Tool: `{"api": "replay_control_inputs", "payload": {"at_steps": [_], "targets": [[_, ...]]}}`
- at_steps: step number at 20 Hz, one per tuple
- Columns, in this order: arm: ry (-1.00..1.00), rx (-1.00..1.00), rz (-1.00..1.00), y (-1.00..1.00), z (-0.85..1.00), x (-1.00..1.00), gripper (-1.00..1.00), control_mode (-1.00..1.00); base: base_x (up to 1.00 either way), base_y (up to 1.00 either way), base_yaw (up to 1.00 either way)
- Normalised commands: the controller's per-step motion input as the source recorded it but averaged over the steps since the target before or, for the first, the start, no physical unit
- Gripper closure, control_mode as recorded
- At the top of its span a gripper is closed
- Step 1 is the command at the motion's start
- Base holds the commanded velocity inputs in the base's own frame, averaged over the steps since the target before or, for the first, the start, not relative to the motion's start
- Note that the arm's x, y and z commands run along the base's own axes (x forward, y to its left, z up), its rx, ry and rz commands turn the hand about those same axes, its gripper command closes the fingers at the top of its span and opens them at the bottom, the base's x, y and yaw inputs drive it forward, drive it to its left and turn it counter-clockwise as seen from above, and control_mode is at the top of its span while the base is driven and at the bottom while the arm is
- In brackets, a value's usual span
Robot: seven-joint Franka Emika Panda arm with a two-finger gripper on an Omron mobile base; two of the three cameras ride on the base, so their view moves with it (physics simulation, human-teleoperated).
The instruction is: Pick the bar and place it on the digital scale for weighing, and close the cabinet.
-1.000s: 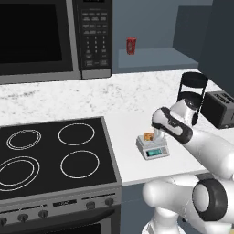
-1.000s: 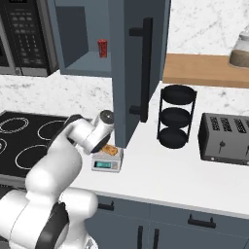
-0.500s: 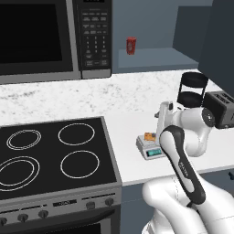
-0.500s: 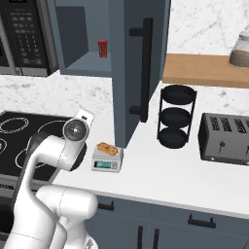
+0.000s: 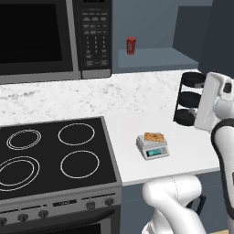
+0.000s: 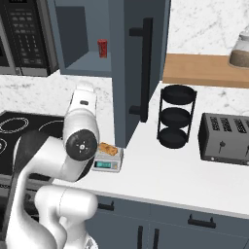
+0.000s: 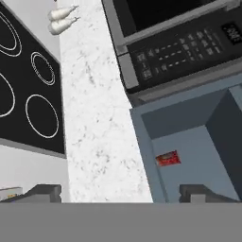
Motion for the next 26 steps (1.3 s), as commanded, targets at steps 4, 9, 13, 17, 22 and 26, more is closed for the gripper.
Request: {"api": "replay_control_inputs", "payload": {"at_steps": [4,9,13,17,22,26], "targets": [[-0.84,-0.19,-0.06,0.03,0.24,-1.0,-1.0,-1.0,0.0,0.0,0.0],[-0.72,-0.14,-0.14,-0.03,0.14,-0.98,-1.0,-1.0,0.0,0.0,0.0],[-0.58,-0.04,-0.08,-0.12,-0.3,-0.88,-1.0,-1.0,0.0,0.0,0.0],[-0.69,-0.02,-0.08,0.11,-0.64,-1.0,-1.0,-1.0,0.0,0.0,0.0],[-0.13,-0.02,-0.05,-0.3,-0.7,-0.16,-1.0,-1.0,0.0,0.0,0.0],[-0.01,-0.02,0.0,-0.11,-0.95,0.54,-1.0,-1.0,0.0,0.0,0.0]]}}
